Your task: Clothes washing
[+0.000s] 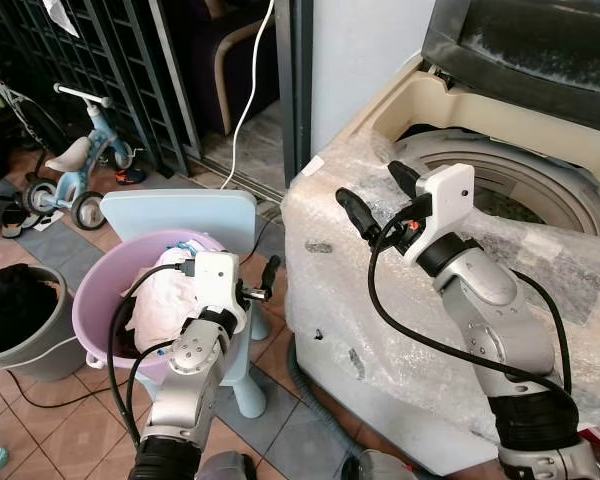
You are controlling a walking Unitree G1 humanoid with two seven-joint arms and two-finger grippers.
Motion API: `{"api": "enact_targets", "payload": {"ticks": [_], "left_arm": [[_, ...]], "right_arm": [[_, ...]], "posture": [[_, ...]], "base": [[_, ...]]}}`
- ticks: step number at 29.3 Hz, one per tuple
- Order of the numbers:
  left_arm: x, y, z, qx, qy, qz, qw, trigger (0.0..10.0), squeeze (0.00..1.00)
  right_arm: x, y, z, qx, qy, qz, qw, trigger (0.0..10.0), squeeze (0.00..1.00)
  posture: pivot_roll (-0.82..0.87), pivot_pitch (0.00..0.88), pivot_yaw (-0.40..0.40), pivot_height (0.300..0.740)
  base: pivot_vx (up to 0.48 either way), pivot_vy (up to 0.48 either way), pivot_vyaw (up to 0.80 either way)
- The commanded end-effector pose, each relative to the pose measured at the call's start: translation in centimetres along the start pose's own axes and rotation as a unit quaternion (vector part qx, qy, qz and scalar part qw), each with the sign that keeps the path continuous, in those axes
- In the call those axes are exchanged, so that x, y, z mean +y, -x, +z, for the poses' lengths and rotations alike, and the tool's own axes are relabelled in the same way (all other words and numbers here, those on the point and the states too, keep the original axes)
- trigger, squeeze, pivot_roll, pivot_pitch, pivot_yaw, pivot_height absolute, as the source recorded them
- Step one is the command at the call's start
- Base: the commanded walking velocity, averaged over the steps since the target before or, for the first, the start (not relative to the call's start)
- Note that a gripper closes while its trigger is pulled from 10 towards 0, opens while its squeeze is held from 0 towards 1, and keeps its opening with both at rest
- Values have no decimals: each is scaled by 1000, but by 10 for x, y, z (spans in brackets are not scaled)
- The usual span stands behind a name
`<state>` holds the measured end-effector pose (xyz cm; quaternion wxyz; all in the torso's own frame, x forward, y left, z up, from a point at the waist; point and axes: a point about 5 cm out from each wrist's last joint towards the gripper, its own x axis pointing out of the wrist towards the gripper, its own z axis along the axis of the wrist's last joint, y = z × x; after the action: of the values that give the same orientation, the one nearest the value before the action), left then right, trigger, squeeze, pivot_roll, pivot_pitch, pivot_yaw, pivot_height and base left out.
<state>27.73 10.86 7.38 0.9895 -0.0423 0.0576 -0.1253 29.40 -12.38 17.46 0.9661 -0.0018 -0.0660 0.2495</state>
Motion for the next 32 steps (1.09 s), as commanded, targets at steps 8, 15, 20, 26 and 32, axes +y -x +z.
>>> {"api": "enact_targets", "payload": {"ticks": [8,15,20,26,32], "left_arm": [[2,1,-1,10,6,4,1000,10000,0],[2,1,-1,11,6,3,1000,10000,0],[3,0,0,8,11,6,1000,10000,0],[12,-7,9,7,19,21,1000,10000,0],[15,-8,13,3,15,22,1000,10000,0]], "right_arm": [[9,2,-3,5,11,-18,1000,10000,0],[3,1,-1,4,17,-33,999,10000,0],[3,-1,-2,6,21,-37,999,10000,0],[3,-5,-1,1,13,-40,999,10000,0],[8,-7,2,-6,3,-36,999,10000,0]], "posture": [[-123,58,53,740],[-121,68,53,740],[-122,80,60,740],[-99,95,53,740],[-102,108,52,740]], "base": [[-251,0,0],[-320,0,0],[-52,0,0],[0,307,0],[0,479,0]]}}
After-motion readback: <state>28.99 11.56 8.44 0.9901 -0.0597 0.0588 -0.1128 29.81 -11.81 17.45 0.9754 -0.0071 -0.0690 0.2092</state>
